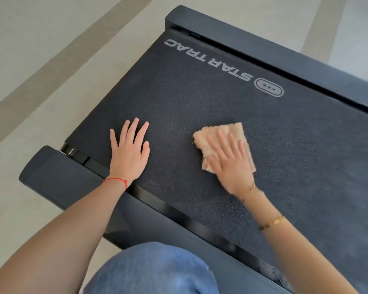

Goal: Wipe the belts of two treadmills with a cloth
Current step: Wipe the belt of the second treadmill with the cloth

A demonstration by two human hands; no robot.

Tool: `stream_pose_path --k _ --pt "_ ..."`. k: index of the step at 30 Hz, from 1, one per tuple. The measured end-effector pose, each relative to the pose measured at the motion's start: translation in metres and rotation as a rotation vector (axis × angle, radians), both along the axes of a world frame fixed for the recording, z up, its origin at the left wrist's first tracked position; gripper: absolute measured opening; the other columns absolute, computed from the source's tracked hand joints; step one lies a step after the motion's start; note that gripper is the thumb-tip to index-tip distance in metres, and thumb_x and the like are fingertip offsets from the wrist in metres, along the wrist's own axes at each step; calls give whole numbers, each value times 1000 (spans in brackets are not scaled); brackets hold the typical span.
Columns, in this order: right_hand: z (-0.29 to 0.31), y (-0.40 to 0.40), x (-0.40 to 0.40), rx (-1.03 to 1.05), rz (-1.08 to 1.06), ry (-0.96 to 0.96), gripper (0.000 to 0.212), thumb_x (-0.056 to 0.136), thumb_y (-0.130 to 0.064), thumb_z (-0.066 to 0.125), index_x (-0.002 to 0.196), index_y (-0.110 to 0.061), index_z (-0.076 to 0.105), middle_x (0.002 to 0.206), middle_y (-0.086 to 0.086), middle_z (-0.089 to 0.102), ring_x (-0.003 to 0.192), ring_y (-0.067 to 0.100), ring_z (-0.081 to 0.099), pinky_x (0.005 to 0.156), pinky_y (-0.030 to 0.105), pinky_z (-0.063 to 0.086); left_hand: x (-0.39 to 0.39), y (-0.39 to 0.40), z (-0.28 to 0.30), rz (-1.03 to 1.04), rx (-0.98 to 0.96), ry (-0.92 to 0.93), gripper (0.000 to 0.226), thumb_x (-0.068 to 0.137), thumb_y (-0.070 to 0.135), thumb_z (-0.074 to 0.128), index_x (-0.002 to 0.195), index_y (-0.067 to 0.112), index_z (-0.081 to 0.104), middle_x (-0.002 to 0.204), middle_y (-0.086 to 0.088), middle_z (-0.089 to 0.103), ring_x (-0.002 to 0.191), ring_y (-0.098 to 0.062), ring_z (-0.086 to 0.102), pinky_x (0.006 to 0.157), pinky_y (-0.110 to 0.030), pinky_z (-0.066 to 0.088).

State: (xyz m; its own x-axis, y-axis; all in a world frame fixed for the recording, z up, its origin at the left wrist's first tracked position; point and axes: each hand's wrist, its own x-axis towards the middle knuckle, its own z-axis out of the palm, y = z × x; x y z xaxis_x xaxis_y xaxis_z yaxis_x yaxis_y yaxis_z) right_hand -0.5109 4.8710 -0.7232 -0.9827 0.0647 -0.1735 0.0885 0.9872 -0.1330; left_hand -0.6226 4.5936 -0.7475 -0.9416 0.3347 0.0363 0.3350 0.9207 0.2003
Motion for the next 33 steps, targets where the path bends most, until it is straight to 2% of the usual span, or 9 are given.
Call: stream_pose_path --k 6,10,14,17,20,23,25,29,33 --pt "-5 -4 -41 -34 -245 34 54 106 -42 18 157 -34 2 166 -4 -5 152 27 -9 121 44 -13 -1 -2 -2 -15 -10 9 55 103 33 31 157 24 25 163 -8 24 153 -29 16 120 -64 11" --pt "-6 -43 -14 -54 -135 49 54 106 -43 17 157 -33 5 166 -3 -1 152 29 -8 120 42 -16 -2 -2 -5 -22 1 34 54 103 32 33 156 25 27 162 -7 26 152 -28 17 120 -64 10" --pt "-2 -83 43 -71 46 44 54 104 -46 18 156 -32 16 165 -4 10 152 31 2 123 48 0 2 -6 -5 -35 33 52 53 103 30 37 155 24 29 162 -7 27 152 -28 18 119 -64 12" --pt "0 -70 77 -80 61 18 54 104 -49 15 156 -35 13 164 -9 6 152 25 -1 124 44 -2 1 -8 -5 -52 55 38 53 103 29 38 155 23 30 163 -8 26 152 -28 18 119 -64 10" --pt "-2 -31 89 -21 -126 21 53 104 -48 16 154 -36 2 163 -9 -6 152 25 -8 123 42 -8 3 -9 -4 -45 83 24 52 103 28 38 155 23 31 163 -8 25 152 -28 16 120 -63 7" --pt "-1 3 79 -58 -438 21 53 106 -42 20 156 -34 2 165 -4 -8 152 26 -10 122 44 -10 3 -9 -2 -44 100 26 52 103 28 38 154 22 32 162 -9 26 152 -29 17 120 -64 7" --pt "0 3 71 -89 -521 27 53 107 -41 19 157 -34 2 165 -3 -7 152 27 -11 121 43 -13 4 -8 0 -45 100 16 52 103 28 37 154 22 33 162 -10 26 152 -29 16 120 -64 7" --pt "-4 -45 79 -21 -288 18 54 106 -41 20 156 -34 3 165 -3 -7 152 29 -11 119 41 -17 6 -5 3 -49 67 1 53 104 27 36 156 20 30 163 -11 24 153 -31 14 120 -65 6" --pt "-6 -67 89 -55 -89 52 53 105 -46 21 156 -35 12 165 -8 2 152 25 -6 122 43 -9 6 3 7 -96 51 -21 53 104 25 38 156 16 29 163 -12 24 153 -32 14 119 -66 7"
